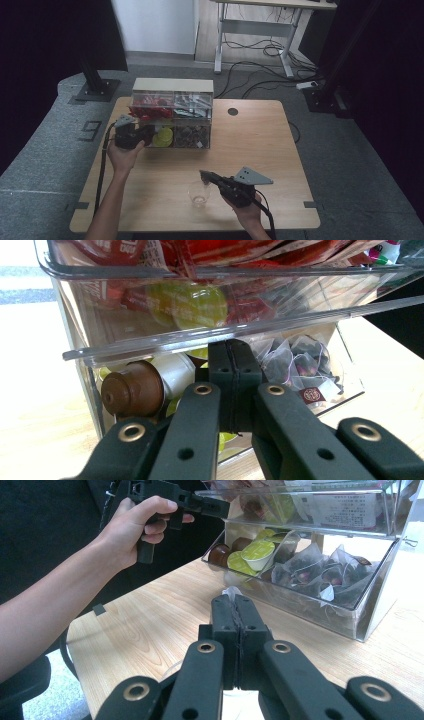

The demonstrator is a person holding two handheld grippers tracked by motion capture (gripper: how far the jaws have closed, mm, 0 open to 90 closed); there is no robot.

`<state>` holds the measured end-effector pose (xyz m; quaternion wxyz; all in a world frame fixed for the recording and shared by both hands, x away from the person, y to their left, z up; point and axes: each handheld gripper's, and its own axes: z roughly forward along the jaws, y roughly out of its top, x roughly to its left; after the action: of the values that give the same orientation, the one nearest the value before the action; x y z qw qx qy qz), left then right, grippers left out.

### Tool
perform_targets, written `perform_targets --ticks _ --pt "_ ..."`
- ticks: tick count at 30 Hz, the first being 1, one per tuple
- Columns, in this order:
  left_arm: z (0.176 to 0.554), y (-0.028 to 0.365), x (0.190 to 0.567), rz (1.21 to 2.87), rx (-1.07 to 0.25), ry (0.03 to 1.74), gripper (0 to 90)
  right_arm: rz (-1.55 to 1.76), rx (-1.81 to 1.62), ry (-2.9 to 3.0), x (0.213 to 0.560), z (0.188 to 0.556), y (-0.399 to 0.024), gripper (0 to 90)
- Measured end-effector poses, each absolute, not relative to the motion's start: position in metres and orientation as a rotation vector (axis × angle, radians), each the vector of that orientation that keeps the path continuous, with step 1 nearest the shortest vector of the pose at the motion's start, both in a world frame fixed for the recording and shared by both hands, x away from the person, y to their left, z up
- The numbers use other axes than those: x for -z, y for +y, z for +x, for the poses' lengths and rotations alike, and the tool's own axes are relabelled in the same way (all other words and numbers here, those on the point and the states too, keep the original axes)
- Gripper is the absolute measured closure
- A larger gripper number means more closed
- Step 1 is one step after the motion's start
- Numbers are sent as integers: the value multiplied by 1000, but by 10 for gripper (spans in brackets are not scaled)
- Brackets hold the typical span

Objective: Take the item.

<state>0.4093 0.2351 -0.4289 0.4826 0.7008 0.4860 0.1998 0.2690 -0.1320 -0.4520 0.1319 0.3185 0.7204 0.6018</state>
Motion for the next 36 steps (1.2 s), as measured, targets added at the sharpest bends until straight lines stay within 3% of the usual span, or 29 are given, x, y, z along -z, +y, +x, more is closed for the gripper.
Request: perform_targets --ticks 36 --pt "409 234 430 1709 -486 1184 900 912 -1711 2241 478 257 -111 869"
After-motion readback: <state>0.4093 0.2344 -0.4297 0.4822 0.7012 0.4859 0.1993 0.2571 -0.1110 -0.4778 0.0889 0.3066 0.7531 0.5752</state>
